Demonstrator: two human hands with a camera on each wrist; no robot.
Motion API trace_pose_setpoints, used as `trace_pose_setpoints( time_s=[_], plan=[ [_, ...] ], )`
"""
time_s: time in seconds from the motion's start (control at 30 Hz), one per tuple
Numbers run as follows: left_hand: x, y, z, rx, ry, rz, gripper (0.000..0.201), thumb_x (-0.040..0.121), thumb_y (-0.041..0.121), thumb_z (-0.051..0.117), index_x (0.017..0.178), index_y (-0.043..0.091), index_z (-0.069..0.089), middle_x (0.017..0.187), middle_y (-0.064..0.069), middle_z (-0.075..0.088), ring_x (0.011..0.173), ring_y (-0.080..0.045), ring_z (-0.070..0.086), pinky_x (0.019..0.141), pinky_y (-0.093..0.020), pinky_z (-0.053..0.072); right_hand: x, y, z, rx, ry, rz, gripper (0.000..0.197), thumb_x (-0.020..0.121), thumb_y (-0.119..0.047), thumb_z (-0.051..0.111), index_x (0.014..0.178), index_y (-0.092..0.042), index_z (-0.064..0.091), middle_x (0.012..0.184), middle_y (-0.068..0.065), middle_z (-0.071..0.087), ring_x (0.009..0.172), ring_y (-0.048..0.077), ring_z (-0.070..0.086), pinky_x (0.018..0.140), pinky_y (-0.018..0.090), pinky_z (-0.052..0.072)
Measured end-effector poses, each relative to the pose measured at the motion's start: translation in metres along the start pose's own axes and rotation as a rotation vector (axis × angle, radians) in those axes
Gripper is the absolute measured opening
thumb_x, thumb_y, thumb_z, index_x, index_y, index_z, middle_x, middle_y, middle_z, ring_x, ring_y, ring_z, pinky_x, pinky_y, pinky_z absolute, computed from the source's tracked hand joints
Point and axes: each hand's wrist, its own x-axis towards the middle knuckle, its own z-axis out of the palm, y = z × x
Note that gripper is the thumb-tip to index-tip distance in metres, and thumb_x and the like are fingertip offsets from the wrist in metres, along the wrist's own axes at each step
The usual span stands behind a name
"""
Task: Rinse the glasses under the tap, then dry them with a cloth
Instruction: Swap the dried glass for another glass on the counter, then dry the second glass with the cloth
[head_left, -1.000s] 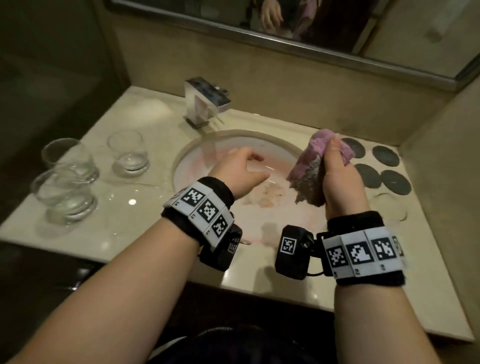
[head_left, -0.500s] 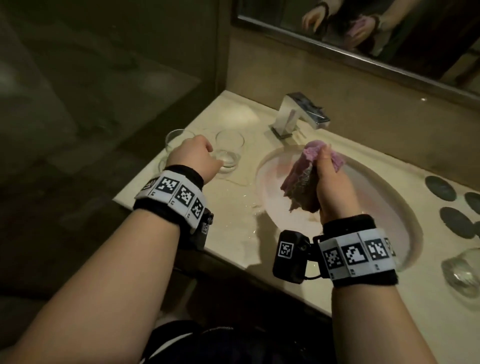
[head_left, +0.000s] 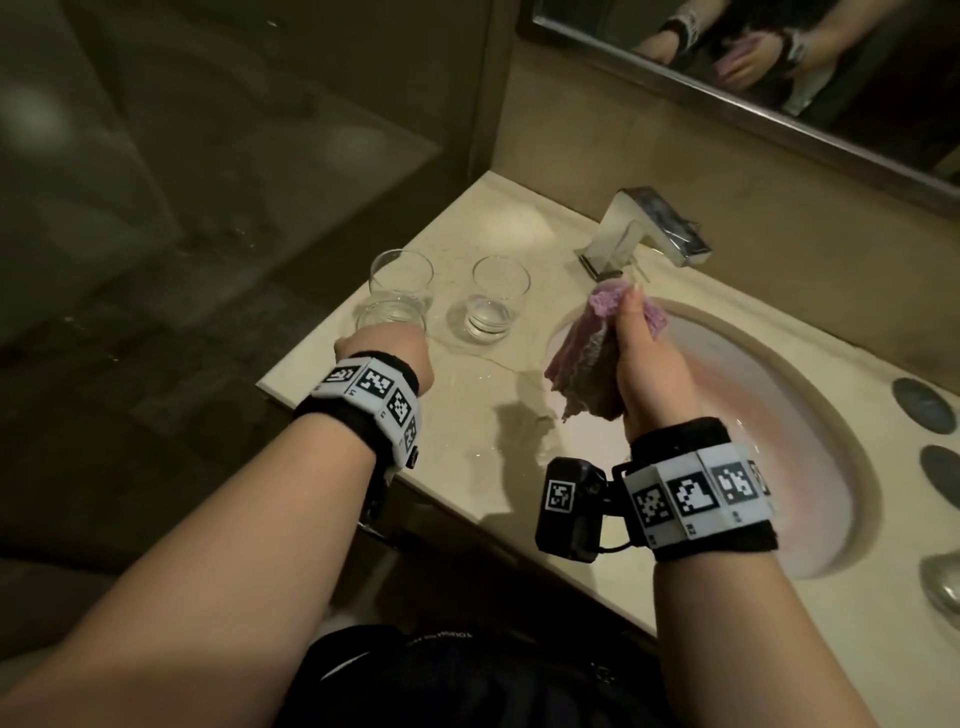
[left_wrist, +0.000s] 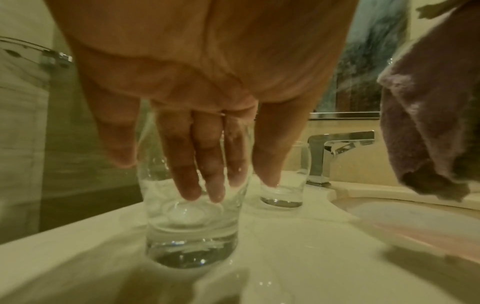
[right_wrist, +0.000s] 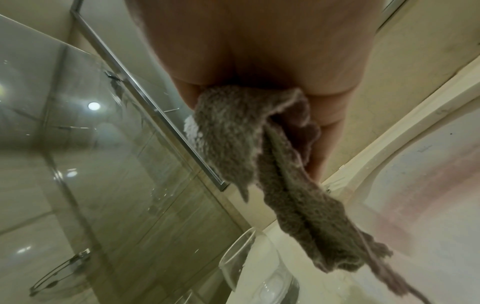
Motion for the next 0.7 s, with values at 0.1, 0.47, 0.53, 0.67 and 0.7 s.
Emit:
trace_pose_setpoints(
  time_s=[0.1, 0.47, 0.53, 0.67, 0.7],
  plan=[
    [0.0, 0.0, 0.001, 0.001, 0.049, 0.017, 0.024, 0.09, 0.034, 0.05, 0.111, 0.023, 0.055, 0.105, -0.004, 0.053, 0.109, -0.028, 0.051, 0.092, -0.04, 0.04, -0.003, -0.003, -0.005, 0.038, -0.016, -0.012, 0.048, 0.098, -0.05, 0.032, 0.093, -0.008, 0.054, 0.068, -0.002, 0.065, 0.083, 0.028, 0.065, 0.09, 0.061, 0.045],
    [-0.028, 0.016, -0.011, -0.36, 0.253, 0.134, 0.018, 0.089, 0.029, 0.057, 0.096, 0.017, 0.068, 0.1, -0.004, 0.068, 0.092, -0.022, 0.061, 0.083, -0.036, 0.05, 0.024, 0.009, -0.059, 0.061, 0.083, 0.051, 0.048, 0.094, -0.061, 0.032, 0.082, -0.018, 0.051, 0.071, -0.001, 0.059, 0.066, 0.012, 0.06, 0.074, 0.036, 0.053],
    [-0.036, 0.032, -0.012, -0.529, 0.247, 0.198, 0.01, 0.087, 0.028, 0.063, 0.087, 0.02, 0.068, 0.093, -0.001, 0.069, 0.09, -0.019, 0.062, 0.086, -0.036, 0.05, 0.029, 0.011, -0.076, 0.073, 0.109, 0.052, 0.049, 0.093, -0.062, 0.031, 0.093, -0.017, 0.051, 0.076, 0.0, 0.059, 0.072, 0.013, 0.061, 0.069, 0.034, 0.054],
    [-0.043, 0.081, -0.01, -0.843, 0.207, 0.336, 0.006, 0.085, 0.022, 0.067, 0.08, 0.018, 0.066, 0.088, -0.002, 0.071, 0.088, -0.02, 0.065, 0.09, -0.04, 0.05, 0.037, 0.019, -0.12, 0.069, 0.181, 0.04, 0.052, 0.095, -0.058, 0.032, 0.071, -0.016, 0.051, 0.065, -0.002, 0.059, 0.062, 0.009, 0.058, 0.055, 0.024, 0.049],
    [-0.045, 0.095, -0.008, -0.91, 0.191, 0.373, 0.008, 0.085, 0.019, 0.067, 0.077, 0.018, 0.065, 0.087, -0.003, 0.072, 0.086, -0.019, 0.066, 0.089, -0.038, 0.05, 0.038, 0.021, -0.131, 0.065, 0.203, 0.033, 0.053, 0.096, -0.056, 0.032, 0.066, -0.017, 0.051, 0.062, -0.004, 0.058, 0.061, 0.007, 0.057, 0.053, 0.022, 0.047]
  ],
)
